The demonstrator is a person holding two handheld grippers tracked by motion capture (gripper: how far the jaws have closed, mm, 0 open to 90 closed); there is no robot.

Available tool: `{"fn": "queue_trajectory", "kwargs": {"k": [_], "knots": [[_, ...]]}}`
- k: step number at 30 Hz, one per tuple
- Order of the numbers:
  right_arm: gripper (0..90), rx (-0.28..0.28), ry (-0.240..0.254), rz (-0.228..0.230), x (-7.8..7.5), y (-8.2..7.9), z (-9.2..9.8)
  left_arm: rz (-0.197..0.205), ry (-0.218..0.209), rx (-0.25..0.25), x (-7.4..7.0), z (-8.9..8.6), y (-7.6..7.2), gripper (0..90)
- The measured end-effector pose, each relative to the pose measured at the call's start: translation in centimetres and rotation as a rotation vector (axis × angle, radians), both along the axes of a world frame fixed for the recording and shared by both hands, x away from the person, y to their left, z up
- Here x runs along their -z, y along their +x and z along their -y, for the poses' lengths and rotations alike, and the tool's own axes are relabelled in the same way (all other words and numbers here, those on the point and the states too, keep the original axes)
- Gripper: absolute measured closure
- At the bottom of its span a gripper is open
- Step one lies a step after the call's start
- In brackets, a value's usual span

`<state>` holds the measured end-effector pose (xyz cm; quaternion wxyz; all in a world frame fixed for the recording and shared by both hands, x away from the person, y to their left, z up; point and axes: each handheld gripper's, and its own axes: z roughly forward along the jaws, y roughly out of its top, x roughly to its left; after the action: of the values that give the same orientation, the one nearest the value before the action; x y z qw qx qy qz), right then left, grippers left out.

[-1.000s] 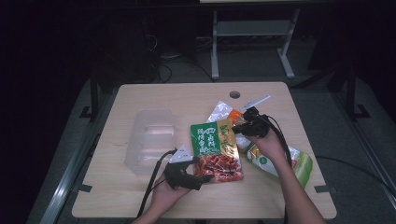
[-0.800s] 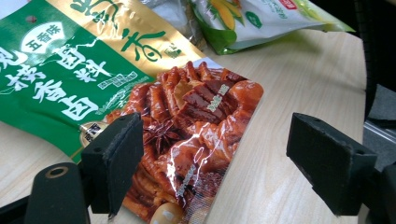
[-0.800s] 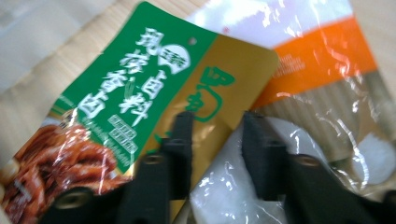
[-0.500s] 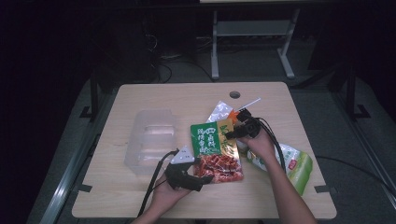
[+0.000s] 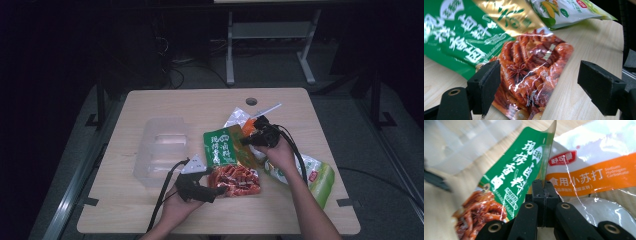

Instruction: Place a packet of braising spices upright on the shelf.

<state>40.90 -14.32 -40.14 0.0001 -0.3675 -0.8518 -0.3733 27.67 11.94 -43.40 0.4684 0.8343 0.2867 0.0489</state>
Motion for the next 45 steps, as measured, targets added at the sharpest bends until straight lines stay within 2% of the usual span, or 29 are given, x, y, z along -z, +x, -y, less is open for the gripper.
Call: {"fn": "queue_trajectory", "kwargs": {"k": [3,4,5,9,10,12,13,14,16,18,19,20,22,23,24,25,26,27,28,29,31,32,33,35,39,42,45], "knots": [[90.0,-0.011,0.024,0.036,-1.3,-1.1,0.5,-0.007,-0.006,-0.012,0.1,0.2,0.0,18.2],[90.0,-0.011,0.024,0.036,-1.3,-1.1,0.5,-0.007,-0.006,-0.012,0.1,0.2,0.0,18.2],[90.0,-0.014,0.052,0.063,-2.3,-1.9,1.0,-0.011,-0.006,-0.021,0.2,0.3,0.1,18.2],[90.0,-0.023,0.083,0.111,-3.8,-3.4,1.9,-0.011,-0.012,-0.036,0.3,0.7,0.3,18.0],[90.0,-0.027,0.082,0.125,-4.0,-3.8,2.2,-0.019,-0.016,-0.055,0.5,1.0,0.5,17.9],[90.0,-0.03,0.081,0.136,-4.3,-4.2,2.5,-0.019,-0.013,-0.06,0.5,1.1,0.6,17.7],[90.0,-0.034,0.093,0.156,-4.7,-5.0,3.1,-0.022,-0.017,-0.078,0.7,1.2,0.8,17.7],[90.0,-0.034,0.093,0.156,-4.7,-5.0,3.1,-0.025,-0.014,-0.082,0.8,1.3,0.9,17.7],[90.0,-0.044,0.111,0.18,-5.2,-5.9,4.0,-0.049,-0.019,-0.102,1.2,1.8,1.5,17.7],[90.0,-0.046,0.116,0.184,-5.4,-6.2,4.3,-0.056,-0.013,-0.108,1.3,1.9,1.8,17.7],[90.0,-0.053,0.12,0.204,-5.8,-6.9,4.7,-0.076,-0.019,-0.116,1.4,2.2,2.3,17.7],[90.0,-0.053,0.12,0.204,-5.8,-6.9,4.7,-0.076,-0.019,-0.116,1.4,2.2,2.3,17.8],[90.0,-0.061,0.117,0.216,-6.1,-7.5,5.1,-0.123,-0.048,-0.115,1.7,2.7,3.2,20.0],[90.0,-0.061,0.117,0.216,-6.1,-7.5,5.1,-0.123,-0.048,-0.115,1.7,2.7,3.2,22.0],[90.0,-0.064,0.117,0.22,-6.2,-7.6,5.3,-0.143,-0.057,-0.097,1.8,2.9,3.6,22.0],[90.0,-0.064,0.124,0.22,-6.1,-7.8,5.5,-0.196,-0.096,-0.063,1.9,3.2,4.0,34.9],[90.0,-0.062,0.128,0.217,-6.1,-7.8,5.6,-0.21,-0.117,-0.049,1.9,3.5,4.1,38.8],[90.0,-0.062,0.128,0.217,-6.1,-7.8,5.6,-0.21,-0.117,-0.049,1.9,3.5,4.1,46.3],[90.0,-0.062,0.13,0.215,-5.9,-7.8,5.7,-0.212,-0.13,-0.021,1.9,3.7,4.2,46.3],[90.0,-0.06,0.126,0.207,-5.6,-7.8,5.7,-0.208,-0.136,-0.015,1.9,3.8,4.2,60.2],[90.0,-0.059,0.127,0.208,-5.3,-7.8,5.7,-0.219,-0.147,-0.007,1.9,3.7,4.4,72.4],[90.0,-0.059,0.127,0.208,-5.3,-7.8,5.7,-0.222,-0.147,-0.002,1.9,3.7,4.4,72.4],[89.9,-0.057,0.13,0.209,-5.1,-7.8,5.9,-0.209,-0.135,0.01,1.7,3.5,4.3,77.8],[89.8,-0.047,0.138,0.2,-4.9,-7.8,6.1,-0.201,-0.136,0.01,1.5,3.4,4.0,81.2],[89.3,-0.04,0.121,0.195,-4.4,-7.7,6.3,-0.164,-0.113,0.008,1.3,3.2,3.6,83.7],[88.7,-0.044,0.106,0.19,-4.1,-7.6,6.2,-0.153,-0.101,0.004,1.2,3.1,3.4,84.2],[84.3,-0.045,0.108,0.175,-3.4,-7.5,5.9,-0.121,-0.08,0.014,1.2,3.0,3.2,84.8]]}}
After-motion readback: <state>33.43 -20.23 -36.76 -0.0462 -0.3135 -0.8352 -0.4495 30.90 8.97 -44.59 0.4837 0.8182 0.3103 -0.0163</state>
